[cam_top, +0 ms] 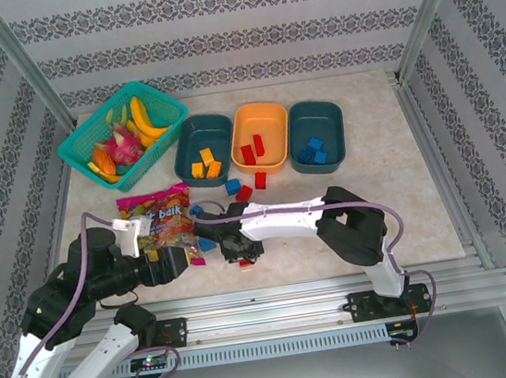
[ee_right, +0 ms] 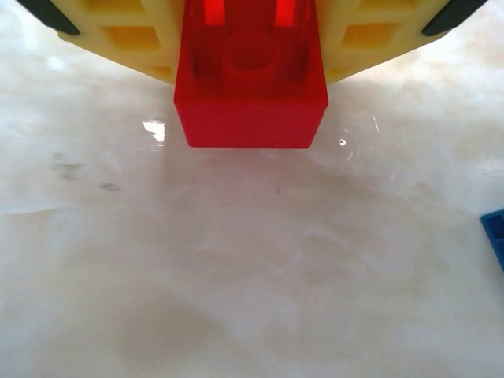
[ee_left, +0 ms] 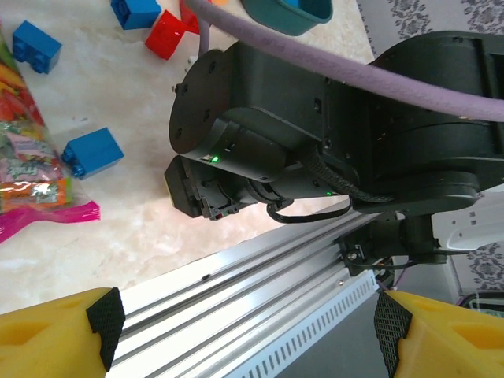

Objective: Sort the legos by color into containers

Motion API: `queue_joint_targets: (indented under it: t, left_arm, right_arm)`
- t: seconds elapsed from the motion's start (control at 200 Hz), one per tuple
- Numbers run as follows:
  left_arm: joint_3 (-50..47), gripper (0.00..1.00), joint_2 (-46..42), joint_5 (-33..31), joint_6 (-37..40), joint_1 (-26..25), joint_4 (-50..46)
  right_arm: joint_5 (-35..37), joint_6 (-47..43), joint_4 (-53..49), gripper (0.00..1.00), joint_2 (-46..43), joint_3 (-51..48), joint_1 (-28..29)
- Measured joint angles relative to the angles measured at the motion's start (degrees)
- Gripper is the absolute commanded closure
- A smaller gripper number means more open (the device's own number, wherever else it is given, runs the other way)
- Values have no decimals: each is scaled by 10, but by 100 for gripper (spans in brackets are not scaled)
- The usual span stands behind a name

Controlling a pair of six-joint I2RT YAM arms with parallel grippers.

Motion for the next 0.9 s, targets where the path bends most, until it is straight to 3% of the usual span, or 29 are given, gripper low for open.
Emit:
queue_joint_targets:
  t: [0.13,0.39,0.649,0.899]
  left_arm:
    - [-11,15,30,15,-18,0,52]
    - [27,13,228,-4,-33,0,191]
    - [103,13,409,-34,-39,0,305]
    - [175,14,537,-39,-40,6,353]
  right_arm:
    - [23,-21,-31,74,-52,26,-48]
    - [34,-128,-42,74,-83,136,-240]
    - [10,-203,-45,74,38,263,-355]
    - [-26,-228,-58,73,182,389,-405]
